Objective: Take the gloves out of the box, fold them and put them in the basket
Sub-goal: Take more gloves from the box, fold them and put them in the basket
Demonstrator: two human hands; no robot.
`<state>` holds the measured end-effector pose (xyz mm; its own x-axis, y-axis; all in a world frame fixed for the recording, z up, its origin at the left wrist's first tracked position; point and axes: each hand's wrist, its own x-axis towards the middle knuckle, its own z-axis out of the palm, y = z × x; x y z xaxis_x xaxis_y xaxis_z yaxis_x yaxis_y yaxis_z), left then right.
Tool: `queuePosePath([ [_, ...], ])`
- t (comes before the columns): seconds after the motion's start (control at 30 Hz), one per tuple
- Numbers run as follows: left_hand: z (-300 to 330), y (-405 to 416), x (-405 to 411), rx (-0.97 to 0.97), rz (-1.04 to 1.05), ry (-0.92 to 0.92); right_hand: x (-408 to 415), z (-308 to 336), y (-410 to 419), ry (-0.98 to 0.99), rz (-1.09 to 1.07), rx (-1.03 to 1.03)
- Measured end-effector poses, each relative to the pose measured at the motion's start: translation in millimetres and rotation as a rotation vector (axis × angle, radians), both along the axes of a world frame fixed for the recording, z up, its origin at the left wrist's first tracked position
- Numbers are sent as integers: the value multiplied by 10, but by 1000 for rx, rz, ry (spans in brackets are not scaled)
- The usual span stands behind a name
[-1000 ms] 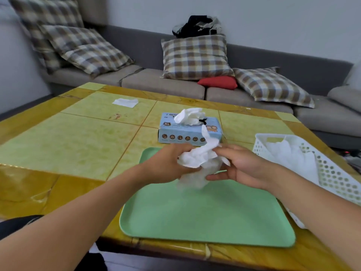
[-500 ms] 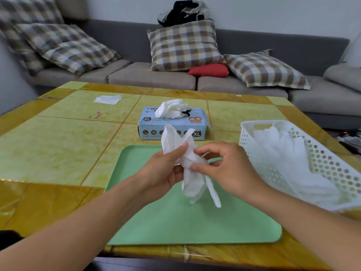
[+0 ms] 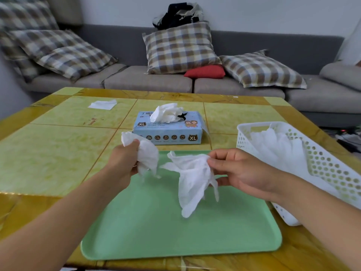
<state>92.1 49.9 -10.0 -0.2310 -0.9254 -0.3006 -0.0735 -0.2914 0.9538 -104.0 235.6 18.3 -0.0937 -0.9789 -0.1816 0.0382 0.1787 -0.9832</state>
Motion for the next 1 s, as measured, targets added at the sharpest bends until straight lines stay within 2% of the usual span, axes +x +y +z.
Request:
queuePosePath([
  [0.03,4,-80,28,-100,-18,-176,-3,44,-15,-139,-51,1],
  [0.13,46,-254,127,-474,-321,-978,22,152,-50,-414,-177,39],
  [0.17,77,-255,150,-552,-377,-1147,40,164,-57,-484,-206,65],
  [0.23,179,-158,149,-730,-367,-1263,81,176,-47,-595,-227,101],
  [0.27,242,-84,139,-823,-348,-1204,111,173,-49,-598,-226,111],
  [0.3,326,18,111,-852,-372,-1046,143,164,-45,-562,-229,109],
  [0.33,431,153,85,-773,-461,-790,175,153,-45,-508,-239,95],
  [0.4,632,461,-11,-382,-714,-170,218,164,-68,-451,-271,20],
  [0.43,630,555,-62,-249,-790,6,225,171,-84,-459,-281,-28],
  [0.47,596,605,-124,-209,-801,78,219,203,-88,-474,-283,-76],
  [0.57,494,624,-213,-153,-717,182,172,319,-80,-504,-289,-159],
  [0.67,416,554,-219,-85,-664,281,114,348,-7,-534,-194,-103],
  [0.83,382,528,-240,-258,-671,341,153,229,2,-431,-154,81],
  [0.93,415,581,-231,-266,-740,355,180,204,-26,-379,-116,57],
  [1.0,424,591,-242,-237,-706,372,195,202,-39,-332,-129,1],
])
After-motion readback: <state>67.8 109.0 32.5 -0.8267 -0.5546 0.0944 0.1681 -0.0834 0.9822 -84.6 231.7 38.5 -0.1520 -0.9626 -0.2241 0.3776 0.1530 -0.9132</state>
